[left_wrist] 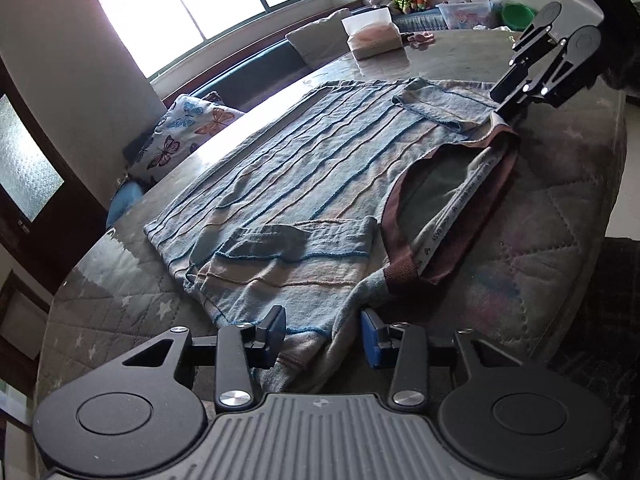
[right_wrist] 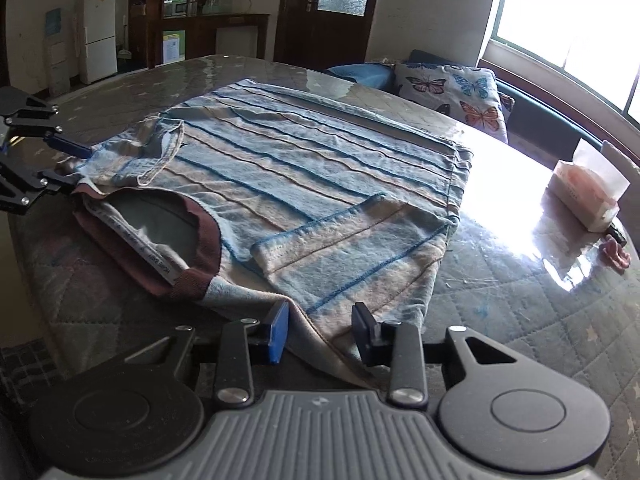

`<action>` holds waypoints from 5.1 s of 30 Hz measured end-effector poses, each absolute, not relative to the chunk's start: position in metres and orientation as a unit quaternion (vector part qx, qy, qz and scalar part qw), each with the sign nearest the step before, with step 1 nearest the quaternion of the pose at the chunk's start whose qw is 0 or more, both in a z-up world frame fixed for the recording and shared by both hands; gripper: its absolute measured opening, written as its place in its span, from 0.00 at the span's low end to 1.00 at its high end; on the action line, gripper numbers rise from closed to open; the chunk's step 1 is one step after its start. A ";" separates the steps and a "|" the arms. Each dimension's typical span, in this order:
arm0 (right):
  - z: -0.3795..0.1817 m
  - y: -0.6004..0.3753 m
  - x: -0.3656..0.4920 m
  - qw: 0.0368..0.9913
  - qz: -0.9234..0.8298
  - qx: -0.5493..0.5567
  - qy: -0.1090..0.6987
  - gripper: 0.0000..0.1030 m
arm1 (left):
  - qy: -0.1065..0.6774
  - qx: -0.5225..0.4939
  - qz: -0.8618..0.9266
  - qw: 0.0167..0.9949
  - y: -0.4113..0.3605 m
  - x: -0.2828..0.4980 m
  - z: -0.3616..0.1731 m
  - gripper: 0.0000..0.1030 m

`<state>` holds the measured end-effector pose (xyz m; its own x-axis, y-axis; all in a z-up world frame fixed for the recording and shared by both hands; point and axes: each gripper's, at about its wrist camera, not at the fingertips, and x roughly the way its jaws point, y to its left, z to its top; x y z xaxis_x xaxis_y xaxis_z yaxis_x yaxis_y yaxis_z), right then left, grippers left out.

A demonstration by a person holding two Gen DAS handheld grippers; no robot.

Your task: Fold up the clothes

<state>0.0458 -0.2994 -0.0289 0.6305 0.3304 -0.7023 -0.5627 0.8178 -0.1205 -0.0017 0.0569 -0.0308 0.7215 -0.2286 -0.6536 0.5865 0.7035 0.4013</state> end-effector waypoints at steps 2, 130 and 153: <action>-0.030 -0.293 0.044 0.887 0.255 -0.165 0.347 0.18 | 0.296 0.310 -0.233 0.873 0.058 -0.004 -0.030 0.39; -0.016 -0.285 0.166 0.910 0.169 -0.004 0.378 0.54 | 0.363 0.026 0.040 0.931 0.115 0.156 -0.003 0.98; -0.023 -0.345 0.093 0.918 0.116 0.088 0.368 0.11 | 0.372 -0.061 -0.029 0.926 0.113 0.100 -0.008 0.13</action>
